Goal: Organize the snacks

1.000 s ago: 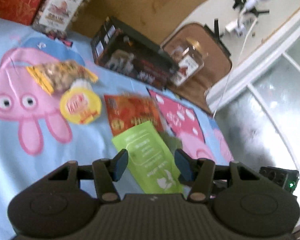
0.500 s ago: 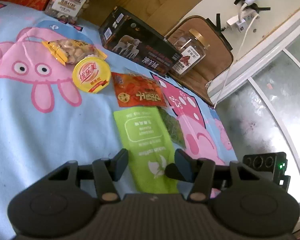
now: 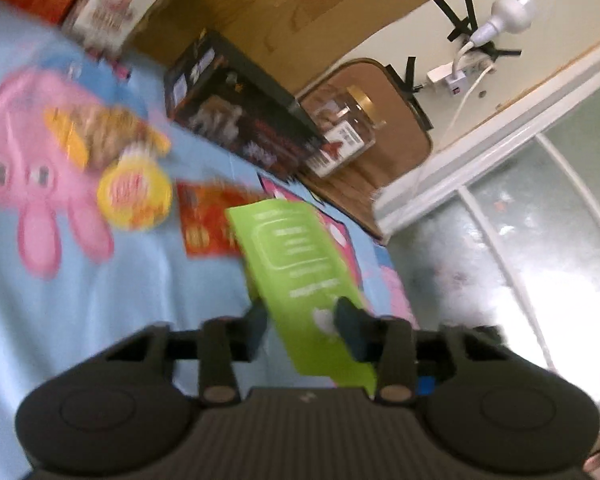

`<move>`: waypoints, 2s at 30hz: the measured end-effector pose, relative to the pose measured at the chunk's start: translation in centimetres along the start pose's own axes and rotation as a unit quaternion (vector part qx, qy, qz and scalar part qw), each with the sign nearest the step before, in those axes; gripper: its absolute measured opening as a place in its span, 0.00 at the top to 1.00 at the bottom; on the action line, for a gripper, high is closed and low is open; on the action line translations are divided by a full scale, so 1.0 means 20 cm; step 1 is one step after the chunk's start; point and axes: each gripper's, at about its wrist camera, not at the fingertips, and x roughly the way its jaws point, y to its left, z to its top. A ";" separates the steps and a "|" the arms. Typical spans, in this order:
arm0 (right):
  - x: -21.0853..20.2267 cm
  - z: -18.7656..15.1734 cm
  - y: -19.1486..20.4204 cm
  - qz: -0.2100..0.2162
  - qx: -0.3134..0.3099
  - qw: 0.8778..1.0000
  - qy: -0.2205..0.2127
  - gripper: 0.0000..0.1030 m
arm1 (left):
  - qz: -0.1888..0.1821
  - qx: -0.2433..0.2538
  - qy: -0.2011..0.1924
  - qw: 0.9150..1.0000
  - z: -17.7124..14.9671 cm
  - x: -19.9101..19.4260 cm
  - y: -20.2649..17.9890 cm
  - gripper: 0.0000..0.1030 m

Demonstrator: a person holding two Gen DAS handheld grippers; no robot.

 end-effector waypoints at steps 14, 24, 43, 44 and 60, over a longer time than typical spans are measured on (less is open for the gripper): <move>0.22 0.64 0.29 -0.155 -0.206 0.957 -0.135 0.95 | 0.066 0.042 -0.028 0.997 0.84 0.55 -0.20 0.72; 0.44 0.75 0.22 -0.285 -0.326 0.885 -0.172 0.82 | 0.174 0.035 -0.022 0.984 0.98 0.86 -0.14 0.44; 0.20 0.55 -0.09 -0.295 -0.191 0.933 -0.074 0.68 | 0.092 0.068 0.005 0.993 0.42 0.41 -0.05 0.43; 0.21 0.54 -0.11 -0.285 -0.184 0.938 -0.067 0.68 | 0.100 0.065 0.007 0.993 0.41 0.41 -0.03 0.43; -0.19 0.16 0.05 -0.264 -0.166 0.936 -0.165 0.98 | 0.055 0.054 0.031 0.997 0.22 0.31 -0.07 0.45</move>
